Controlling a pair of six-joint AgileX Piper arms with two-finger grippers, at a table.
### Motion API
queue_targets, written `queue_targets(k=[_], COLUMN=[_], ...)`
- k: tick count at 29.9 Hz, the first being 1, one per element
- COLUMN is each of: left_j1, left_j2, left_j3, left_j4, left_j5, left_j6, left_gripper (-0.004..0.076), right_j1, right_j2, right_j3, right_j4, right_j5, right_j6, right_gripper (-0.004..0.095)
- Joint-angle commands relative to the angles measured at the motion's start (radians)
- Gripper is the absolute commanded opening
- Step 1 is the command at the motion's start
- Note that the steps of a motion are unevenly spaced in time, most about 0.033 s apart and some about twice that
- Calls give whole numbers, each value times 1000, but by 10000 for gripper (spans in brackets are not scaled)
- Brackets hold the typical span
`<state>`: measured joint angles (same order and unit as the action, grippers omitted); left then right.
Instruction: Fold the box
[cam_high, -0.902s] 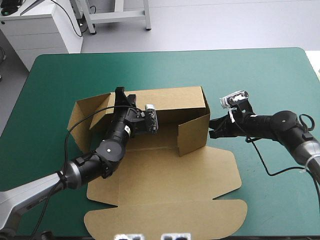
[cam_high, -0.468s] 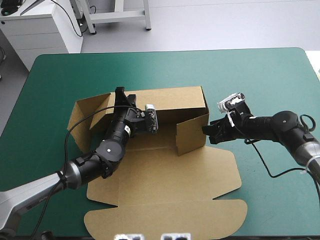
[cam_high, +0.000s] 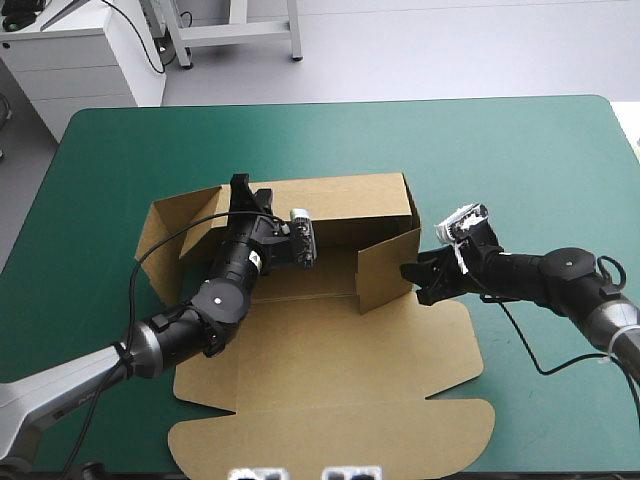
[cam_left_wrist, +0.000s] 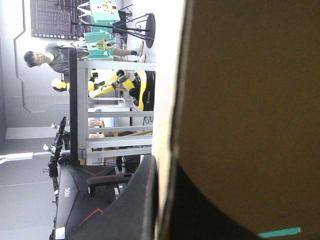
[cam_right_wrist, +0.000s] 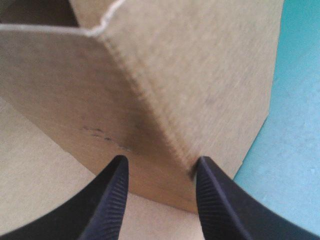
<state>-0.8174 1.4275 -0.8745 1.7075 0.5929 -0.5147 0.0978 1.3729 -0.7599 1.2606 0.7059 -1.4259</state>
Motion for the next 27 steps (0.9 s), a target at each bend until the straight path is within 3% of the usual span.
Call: queue_targets(k=[1,7,11,18,21,27], left_j1=[-4,-4,-4,-4,-4,-4], left_j2=[-29,-29,-29,-29,-29,-29], left_j3=[-28,-28,-28,-28,-28,-28], left_j4=[39,39,37,26,26,-19], left_j5=[16,16,16,10,3,-37], left_j6=[-10,-10,-10,-10,-3,-3], left_gripper=[1,1,1,1,1,1], right_j1=[31,148,213,250,253,253], right_j2=[-32,-32,-32,-32,-32,-32], right_j3=[-27,-31,-31,-31,-31,-33], right_j4=[98,87,85,94,156,415], right_j5=[-19,-182,-293,-320,-366,-441], right_j6=[-65,-82,-86,-98,-136,-355], right_gripper=[410,416,476,714,761,761])
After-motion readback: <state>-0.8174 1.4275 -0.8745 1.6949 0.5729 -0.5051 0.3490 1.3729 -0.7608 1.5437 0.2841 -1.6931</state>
